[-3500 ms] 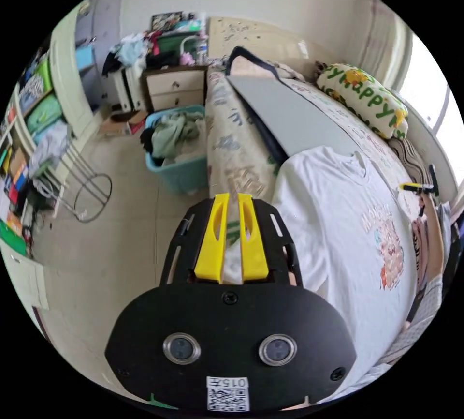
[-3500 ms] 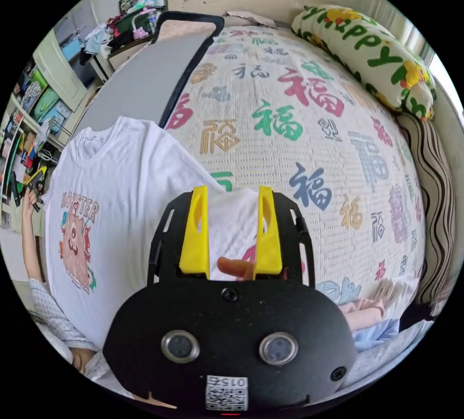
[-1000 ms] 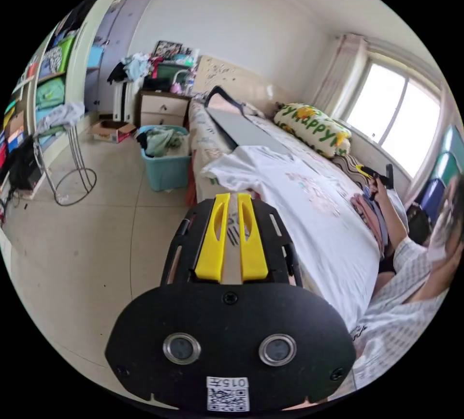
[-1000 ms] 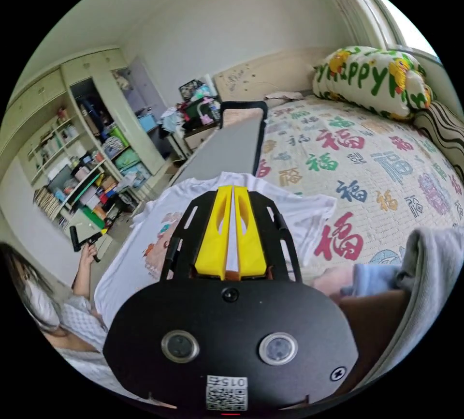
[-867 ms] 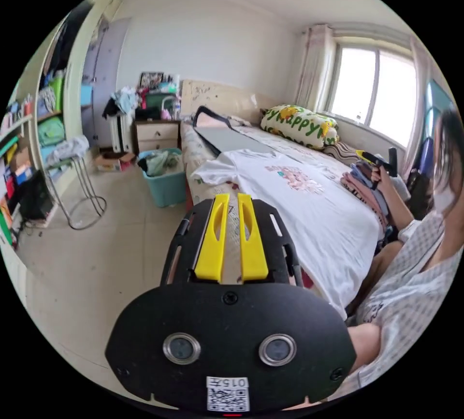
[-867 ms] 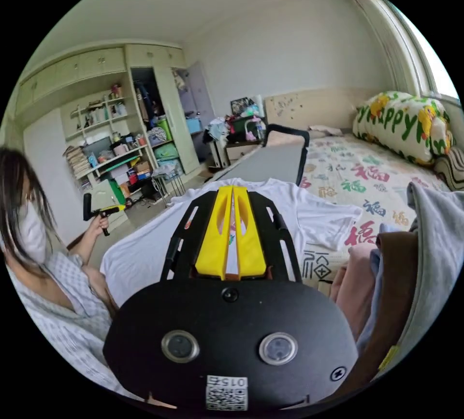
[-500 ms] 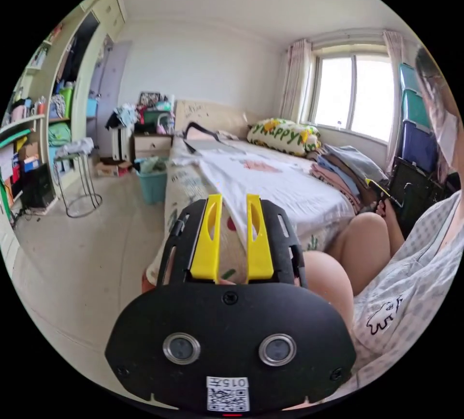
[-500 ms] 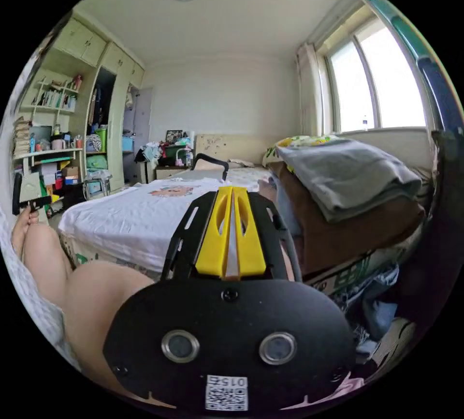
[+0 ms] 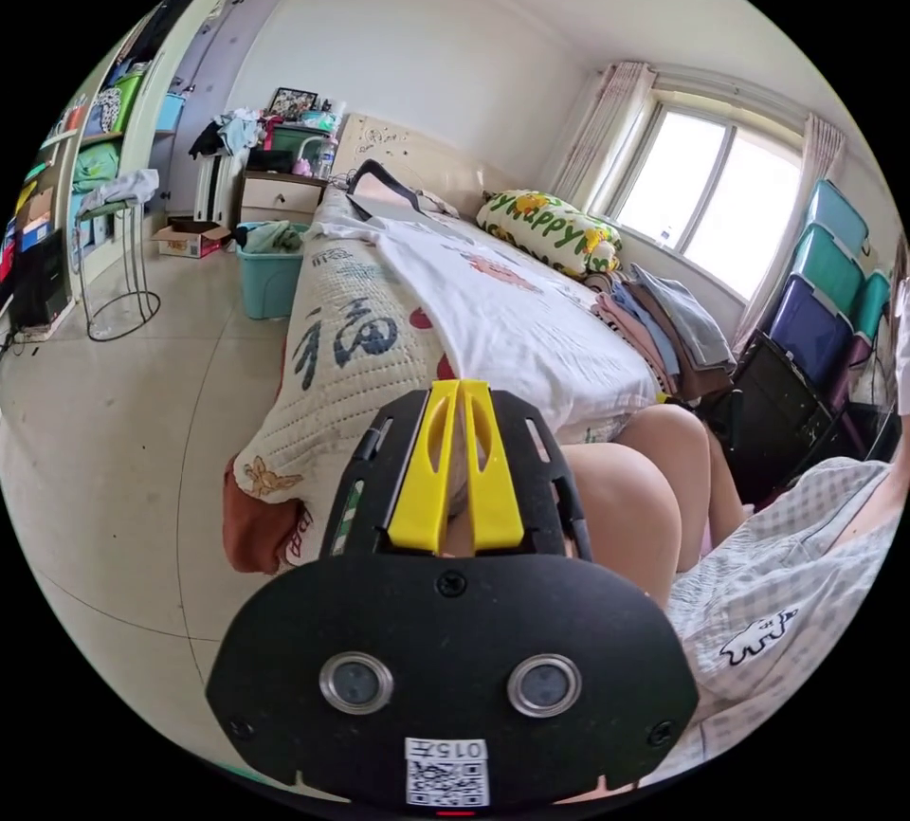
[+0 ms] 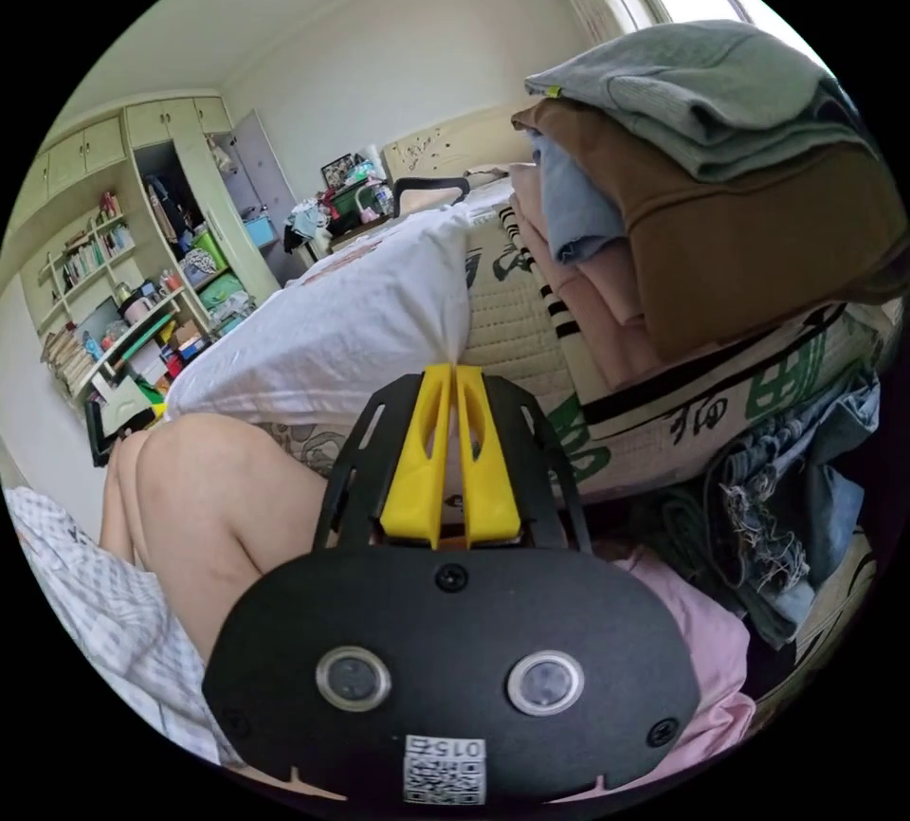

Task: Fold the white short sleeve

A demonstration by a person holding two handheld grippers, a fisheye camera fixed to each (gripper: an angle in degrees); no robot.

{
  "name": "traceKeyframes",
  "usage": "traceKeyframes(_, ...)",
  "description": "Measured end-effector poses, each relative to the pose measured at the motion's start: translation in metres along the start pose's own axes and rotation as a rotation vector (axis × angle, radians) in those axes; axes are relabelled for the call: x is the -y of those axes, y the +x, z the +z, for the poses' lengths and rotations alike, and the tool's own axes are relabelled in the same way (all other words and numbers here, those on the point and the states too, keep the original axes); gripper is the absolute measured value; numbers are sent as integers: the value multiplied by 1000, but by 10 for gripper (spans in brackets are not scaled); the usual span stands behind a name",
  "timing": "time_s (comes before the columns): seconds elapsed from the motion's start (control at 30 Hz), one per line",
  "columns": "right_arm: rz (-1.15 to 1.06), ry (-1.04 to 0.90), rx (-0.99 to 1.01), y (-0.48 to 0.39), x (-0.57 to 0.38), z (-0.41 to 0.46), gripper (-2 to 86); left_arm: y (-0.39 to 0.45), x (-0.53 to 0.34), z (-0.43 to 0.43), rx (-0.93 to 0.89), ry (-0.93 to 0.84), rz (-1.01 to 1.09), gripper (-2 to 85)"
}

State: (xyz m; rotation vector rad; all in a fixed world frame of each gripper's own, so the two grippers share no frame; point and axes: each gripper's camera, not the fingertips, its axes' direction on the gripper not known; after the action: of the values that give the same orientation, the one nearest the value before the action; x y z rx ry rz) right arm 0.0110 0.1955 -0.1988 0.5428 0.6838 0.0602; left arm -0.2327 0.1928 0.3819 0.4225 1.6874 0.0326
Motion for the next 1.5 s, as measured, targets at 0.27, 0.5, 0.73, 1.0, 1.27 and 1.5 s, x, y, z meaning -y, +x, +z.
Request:
traceKeyframes(0.27,-28,-42,-23,6,20,-9,-10,-3,9,-3,58,-28,47,-1)
traceKeyframes(0.5,-60,-111,-88,-3,27,28,-3,-13,15,-1,23,-34,27,0)
traceKeyframes(0.73,-92,-204,-152,-2,27,37,70,-21,31,-8,112,-166,-28,-6)
traceKeyframes(1.0,-268,-34,-233,-37,118,23,72,17,136,-35,229,-28,157,10)
traceKeyframes(1.27,-376,-83,-159,-60,304,159,95,145,340,158,-22,-32,466,60)
traceKeyframes(1.5,-210,-253,-311,-17,401,307,110,251,440,383,-16,-149,491,86)
